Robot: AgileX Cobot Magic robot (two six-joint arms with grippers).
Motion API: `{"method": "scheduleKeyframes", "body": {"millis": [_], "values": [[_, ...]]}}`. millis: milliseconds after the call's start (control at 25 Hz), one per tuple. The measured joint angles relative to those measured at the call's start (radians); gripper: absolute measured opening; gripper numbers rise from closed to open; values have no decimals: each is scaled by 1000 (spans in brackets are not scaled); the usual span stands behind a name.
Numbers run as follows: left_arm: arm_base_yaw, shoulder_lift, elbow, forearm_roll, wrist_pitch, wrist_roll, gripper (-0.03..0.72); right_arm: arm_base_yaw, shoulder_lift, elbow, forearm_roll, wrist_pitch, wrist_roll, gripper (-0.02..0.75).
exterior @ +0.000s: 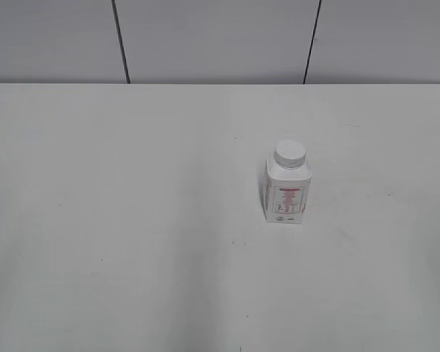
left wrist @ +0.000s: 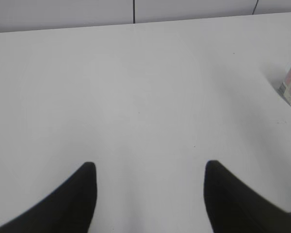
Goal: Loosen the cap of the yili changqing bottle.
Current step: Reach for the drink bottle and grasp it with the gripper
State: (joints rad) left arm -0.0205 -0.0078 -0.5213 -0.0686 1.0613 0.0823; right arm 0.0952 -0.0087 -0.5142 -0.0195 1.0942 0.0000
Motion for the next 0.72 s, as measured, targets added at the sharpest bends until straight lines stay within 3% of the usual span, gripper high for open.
{"method": "scheduleKeyframes", "body": {"millis": [720], "values": [[0,0,0,0,0,0,436,0,0,0,0,0,0,574]]}}
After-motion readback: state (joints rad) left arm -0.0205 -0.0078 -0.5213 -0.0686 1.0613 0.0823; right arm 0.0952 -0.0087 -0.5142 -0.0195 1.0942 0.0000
